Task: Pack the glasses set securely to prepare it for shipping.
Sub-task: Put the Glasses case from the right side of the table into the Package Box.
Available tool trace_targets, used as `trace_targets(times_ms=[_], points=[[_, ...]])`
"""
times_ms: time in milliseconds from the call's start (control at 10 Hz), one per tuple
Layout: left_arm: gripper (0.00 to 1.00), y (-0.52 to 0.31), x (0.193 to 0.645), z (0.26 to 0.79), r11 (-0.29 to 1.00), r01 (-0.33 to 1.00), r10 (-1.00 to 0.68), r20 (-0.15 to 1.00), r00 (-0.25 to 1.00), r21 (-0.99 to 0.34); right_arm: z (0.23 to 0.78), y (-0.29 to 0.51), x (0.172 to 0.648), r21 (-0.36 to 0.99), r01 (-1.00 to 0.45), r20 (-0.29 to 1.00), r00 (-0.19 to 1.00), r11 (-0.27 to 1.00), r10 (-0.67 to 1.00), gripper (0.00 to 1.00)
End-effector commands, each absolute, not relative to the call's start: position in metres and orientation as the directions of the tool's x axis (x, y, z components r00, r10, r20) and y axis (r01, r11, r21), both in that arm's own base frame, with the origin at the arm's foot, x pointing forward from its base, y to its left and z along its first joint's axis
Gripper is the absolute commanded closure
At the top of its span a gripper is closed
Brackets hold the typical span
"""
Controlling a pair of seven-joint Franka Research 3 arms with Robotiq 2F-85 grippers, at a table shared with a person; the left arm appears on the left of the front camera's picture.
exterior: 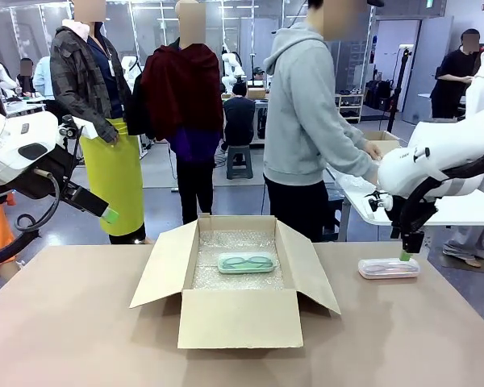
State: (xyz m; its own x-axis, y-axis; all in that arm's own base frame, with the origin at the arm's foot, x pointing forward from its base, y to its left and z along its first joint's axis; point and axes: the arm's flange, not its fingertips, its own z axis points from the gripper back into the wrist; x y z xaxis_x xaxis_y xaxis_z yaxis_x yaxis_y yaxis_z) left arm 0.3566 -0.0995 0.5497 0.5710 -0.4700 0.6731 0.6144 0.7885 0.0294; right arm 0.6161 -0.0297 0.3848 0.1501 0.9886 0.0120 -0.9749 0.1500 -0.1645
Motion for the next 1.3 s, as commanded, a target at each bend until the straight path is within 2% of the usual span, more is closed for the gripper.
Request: trace_targets(times_ms=[0,1200], points=[[0.0,-0.097,0.356,0.549,0.787,0.616,-0.473,0.679,0.562,0.037,0.368,-0.019,0.619,-0.174,-0.965,0.015,0.197,0.196,0.98,0.0],[0.0,-0.097,0.356,0.549,0.787,0.616,-0.473,0.679,0.562,0.037,0.318,-0.024,0.644,-0.06,-0.988,-0.014,0.143,0.142,0.99,0.0]])
